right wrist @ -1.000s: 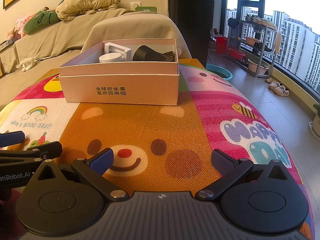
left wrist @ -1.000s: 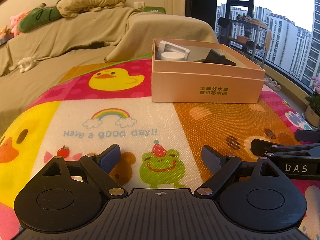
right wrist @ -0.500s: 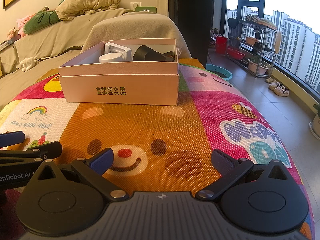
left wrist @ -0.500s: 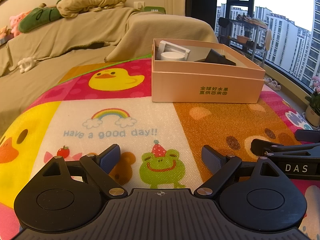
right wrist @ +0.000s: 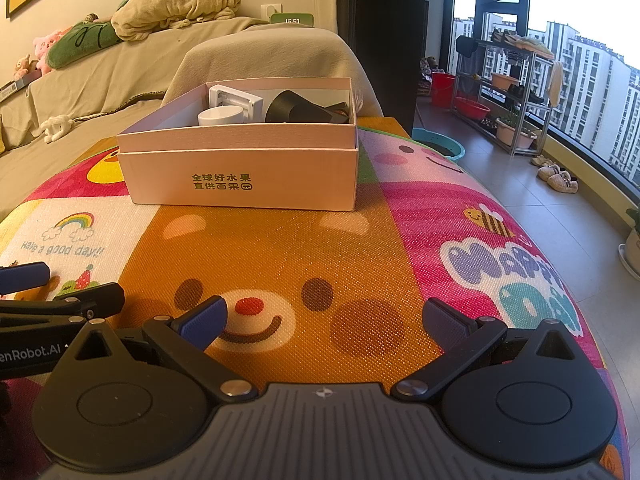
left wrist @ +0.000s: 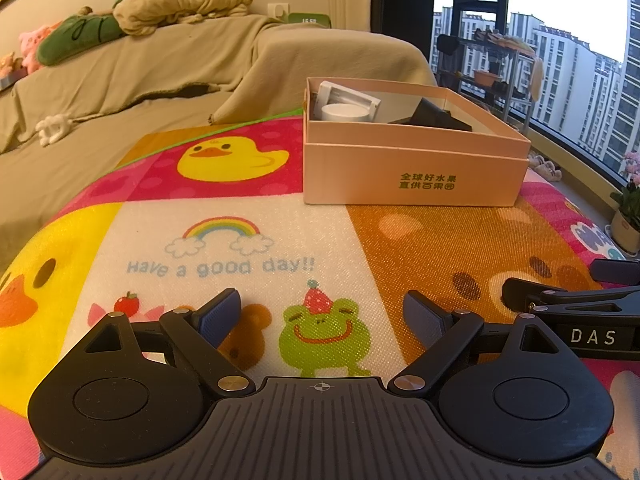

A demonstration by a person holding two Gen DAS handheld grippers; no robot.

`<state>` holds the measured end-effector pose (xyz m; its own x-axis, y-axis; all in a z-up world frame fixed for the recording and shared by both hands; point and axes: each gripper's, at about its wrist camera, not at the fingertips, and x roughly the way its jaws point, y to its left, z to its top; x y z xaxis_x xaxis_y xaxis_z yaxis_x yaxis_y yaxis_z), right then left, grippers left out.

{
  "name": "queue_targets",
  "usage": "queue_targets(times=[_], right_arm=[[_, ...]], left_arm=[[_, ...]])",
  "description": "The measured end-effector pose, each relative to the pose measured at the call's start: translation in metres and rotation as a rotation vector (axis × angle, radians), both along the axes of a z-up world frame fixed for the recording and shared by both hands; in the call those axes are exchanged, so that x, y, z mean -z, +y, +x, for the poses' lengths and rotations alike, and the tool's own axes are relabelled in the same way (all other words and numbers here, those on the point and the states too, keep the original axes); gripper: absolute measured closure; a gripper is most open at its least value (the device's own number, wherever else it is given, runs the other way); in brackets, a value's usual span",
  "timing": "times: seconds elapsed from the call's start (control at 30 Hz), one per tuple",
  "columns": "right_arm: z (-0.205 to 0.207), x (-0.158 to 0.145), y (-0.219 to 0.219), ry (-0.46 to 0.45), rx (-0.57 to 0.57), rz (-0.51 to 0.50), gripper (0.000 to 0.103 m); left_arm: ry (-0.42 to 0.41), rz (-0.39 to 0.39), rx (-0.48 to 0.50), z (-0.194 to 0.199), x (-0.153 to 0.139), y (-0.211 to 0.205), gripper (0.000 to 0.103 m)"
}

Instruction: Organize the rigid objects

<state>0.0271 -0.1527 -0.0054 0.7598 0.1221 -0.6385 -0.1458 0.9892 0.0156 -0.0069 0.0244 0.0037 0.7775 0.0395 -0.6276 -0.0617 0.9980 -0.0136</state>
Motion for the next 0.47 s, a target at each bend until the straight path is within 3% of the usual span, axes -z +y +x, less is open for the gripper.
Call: queue_targets(times=[0.47], right_arm=[[0.0001,0.0,-0.0001,0.0,0.0,0.0,0.0]], left_arm=[[0.001,0.001,0.0,0.001,-0.0002,0.0005,0.011]])
